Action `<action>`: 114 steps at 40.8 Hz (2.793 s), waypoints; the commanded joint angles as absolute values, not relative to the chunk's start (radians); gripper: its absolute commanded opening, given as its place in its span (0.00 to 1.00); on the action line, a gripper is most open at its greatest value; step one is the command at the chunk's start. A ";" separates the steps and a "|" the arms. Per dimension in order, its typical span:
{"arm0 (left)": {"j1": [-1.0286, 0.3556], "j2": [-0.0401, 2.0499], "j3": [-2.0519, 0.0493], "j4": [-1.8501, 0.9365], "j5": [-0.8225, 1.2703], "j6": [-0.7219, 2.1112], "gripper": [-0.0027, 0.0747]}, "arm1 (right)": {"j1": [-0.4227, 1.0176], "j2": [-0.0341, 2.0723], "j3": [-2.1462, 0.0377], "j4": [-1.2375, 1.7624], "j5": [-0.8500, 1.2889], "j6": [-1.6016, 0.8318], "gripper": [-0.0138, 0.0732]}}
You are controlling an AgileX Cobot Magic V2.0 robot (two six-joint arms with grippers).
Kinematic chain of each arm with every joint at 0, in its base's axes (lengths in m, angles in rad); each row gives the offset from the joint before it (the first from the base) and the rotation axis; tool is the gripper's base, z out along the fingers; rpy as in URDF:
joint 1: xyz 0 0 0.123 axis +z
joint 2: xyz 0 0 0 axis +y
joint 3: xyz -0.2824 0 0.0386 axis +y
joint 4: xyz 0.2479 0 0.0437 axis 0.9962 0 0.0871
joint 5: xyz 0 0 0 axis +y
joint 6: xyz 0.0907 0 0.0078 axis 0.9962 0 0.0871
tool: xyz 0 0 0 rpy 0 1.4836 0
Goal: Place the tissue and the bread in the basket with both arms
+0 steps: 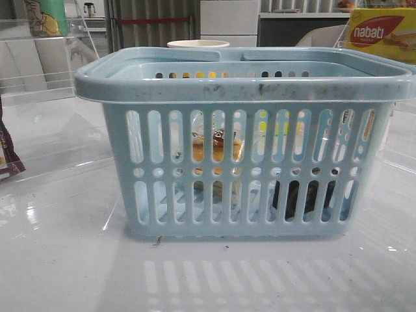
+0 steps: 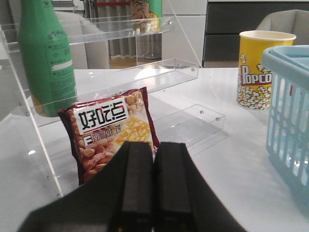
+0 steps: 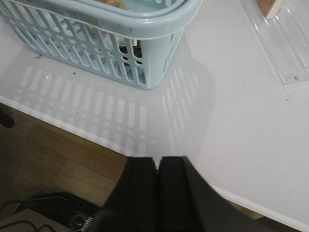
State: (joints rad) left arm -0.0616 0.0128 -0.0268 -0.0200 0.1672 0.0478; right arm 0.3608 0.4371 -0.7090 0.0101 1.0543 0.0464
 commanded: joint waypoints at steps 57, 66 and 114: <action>-0.069 -0.021 0.014 -0.038 -0.061 0.039 0.15 | 0.354 0.418 -0.702 -0.009 0.932 0.041 0.22; -0.069 -0.021 0.014 -0.038 -0.061 0.039 0.15 | 0.179 0.260 -0.467 -0.014 0.538 0.041 0.22; -0.069 -0.021 0.014 -0.038 -0.061 0.039 0.15 | 0.028 -0.031 0.023 -0.012 -0.061 0.041 0.22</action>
State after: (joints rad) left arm -0.0593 -0.0055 0.0068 -0.0285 0.0270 0.0478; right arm 0.0298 -0.0102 0.0292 0.0000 0.0341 0.0464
